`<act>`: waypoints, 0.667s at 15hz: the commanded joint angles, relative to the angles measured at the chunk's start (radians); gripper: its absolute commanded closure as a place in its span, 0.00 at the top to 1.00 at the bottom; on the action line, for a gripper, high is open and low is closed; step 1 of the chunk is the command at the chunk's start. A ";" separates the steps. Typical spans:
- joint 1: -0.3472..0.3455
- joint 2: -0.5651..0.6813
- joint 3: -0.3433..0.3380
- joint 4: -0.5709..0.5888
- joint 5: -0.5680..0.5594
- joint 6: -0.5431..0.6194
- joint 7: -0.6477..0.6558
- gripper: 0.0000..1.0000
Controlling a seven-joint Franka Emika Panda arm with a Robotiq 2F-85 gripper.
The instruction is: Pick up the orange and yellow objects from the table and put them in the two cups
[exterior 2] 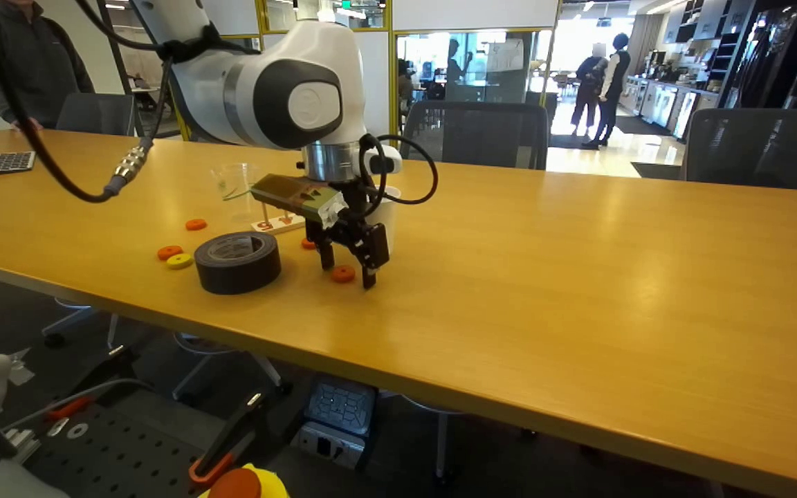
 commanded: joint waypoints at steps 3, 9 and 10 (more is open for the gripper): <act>0.008 -0.003 0.004 0.012 0.034 -0.004 -0.027 0.75; 0.018 -0.043 0.001 0.008 0.009 -0.044 -0.003 0.34; 0.021 -0.048 -0.001 0.010 0.001 -0.058 0.003 0.27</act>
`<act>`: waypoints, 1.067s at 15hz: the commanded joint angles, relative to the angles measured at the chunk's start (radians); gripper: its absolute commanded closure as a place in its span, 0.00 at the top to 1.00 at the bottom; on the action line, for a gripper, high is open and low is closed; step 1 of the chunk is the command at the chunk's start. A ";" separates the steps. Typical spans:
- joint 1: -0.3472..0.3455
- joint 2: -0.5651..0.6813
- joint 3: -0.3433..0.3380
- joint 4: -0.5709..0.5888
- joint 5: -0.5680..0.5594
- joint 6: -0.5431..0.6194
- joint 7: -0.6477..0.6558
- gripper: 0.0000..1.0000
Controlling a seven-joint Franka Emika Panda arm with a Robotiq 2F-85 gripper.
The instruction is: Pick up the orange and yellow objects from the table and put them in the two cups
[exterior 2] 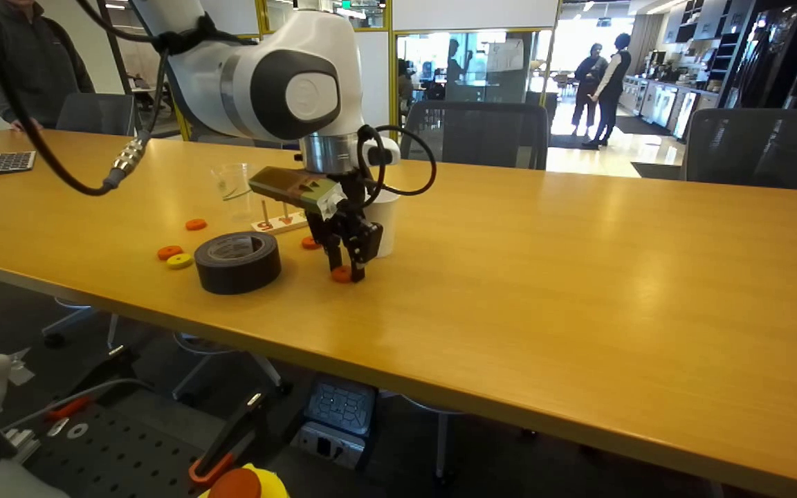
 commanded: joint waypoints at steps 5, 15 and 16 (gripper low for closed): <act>0.016 -0.077 -0.009 0.030 -0.089 -0.157 0.072 0.23; 0.010 -0.224 0.036 0.181 -0.175 -0.449 0.148 0.23; 0.011 -0.210 0.037 0.197 -0.163 -0.438 0.138 0.23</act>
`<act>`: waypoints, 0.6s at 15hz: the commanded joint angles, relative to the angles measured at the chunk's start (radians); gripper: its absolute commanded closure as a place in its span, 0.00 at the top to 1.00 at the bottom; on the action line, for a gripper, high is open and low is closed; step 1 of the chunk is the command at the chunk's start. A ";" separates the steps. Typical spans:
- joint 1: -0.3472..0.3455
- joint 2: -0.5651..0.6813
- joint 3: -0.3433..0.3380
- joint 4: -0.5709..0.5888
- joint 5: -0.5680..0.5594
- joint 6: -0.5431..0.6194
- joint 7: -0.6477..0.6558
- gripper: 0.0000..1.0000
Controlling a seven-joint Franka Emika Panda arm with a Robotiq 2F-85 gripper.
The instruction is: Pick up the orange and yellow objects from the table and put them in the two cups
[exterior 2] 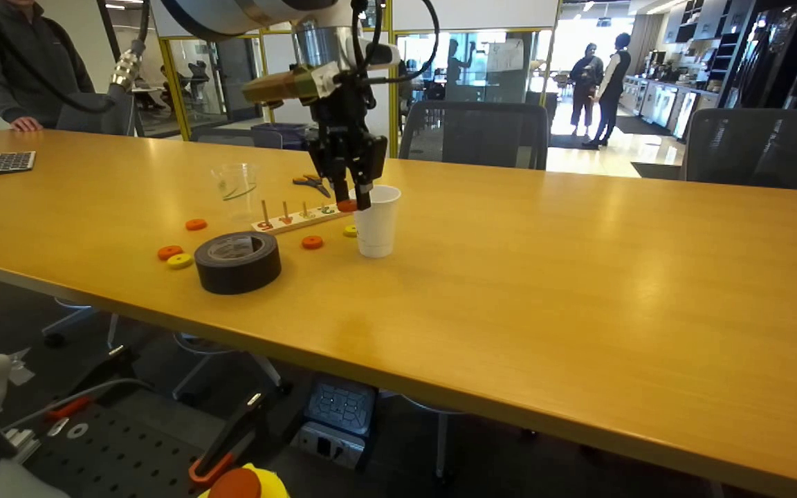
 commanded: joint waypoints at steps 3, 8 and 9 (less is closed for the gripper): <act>0.006 0.062 0.001 0.093 0.053 0.018 -0.032 0.23; 0.007 0.165 -0.004 0.169 0.108 0.086 -0.043 0.23; 0.007 0.183 -0.005 0.185 0.113 0.101 -0.041 0.23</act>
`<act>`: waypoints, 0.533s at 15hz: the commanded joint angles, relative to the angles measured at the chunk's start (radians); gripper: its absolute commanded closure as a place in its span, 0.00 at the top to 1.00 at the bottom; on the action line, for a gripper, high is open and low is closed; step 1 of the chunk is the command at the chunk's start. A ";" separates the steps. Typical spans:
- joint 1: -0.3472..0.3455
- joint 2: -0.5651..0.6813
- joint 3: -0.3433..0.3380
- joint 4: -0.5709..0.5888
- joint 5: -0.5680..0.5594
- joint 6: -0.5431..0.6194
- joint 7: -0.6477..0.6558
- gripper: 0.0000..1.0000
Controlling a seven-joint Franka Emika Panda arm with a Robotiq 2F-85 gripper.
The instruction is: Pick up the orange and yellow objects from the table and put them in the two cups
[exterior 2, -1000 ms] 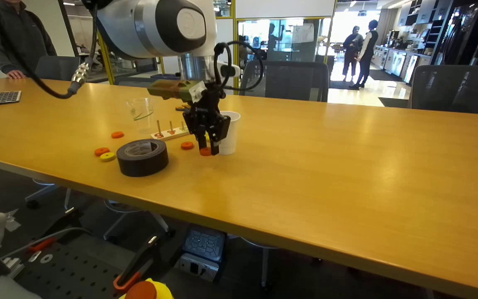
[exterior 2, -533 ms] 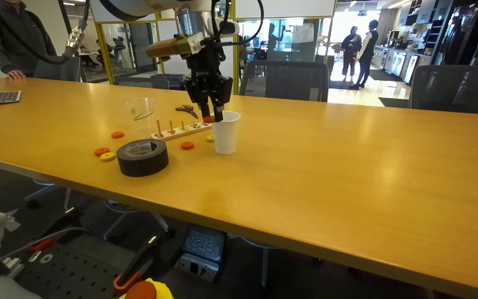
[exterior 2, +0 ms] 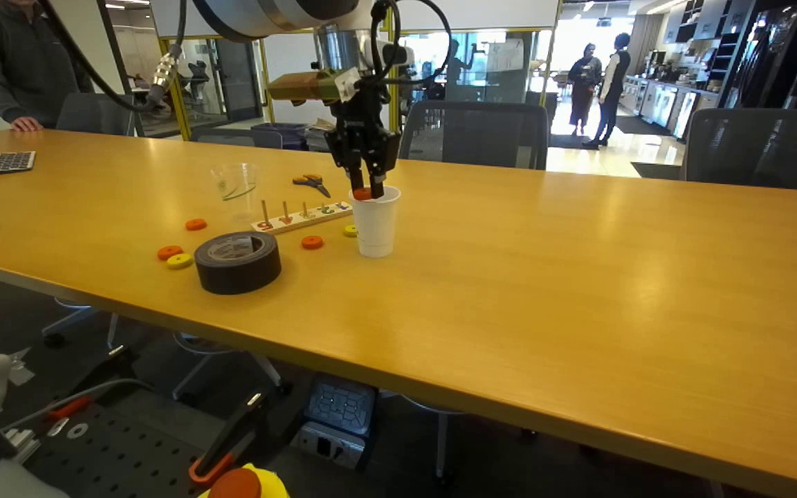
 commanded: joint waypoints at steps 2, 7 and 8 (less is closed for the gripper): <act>0.006 0.097 -0.009 0.109 0.042 0.051 -0.022 0.23; 0.012 0.128 -0.009 0.159 0.029 0.048 -0.018 0.23; 0.011 0.133 -0.009 0.164 0.031 0.043 -0.024 0.23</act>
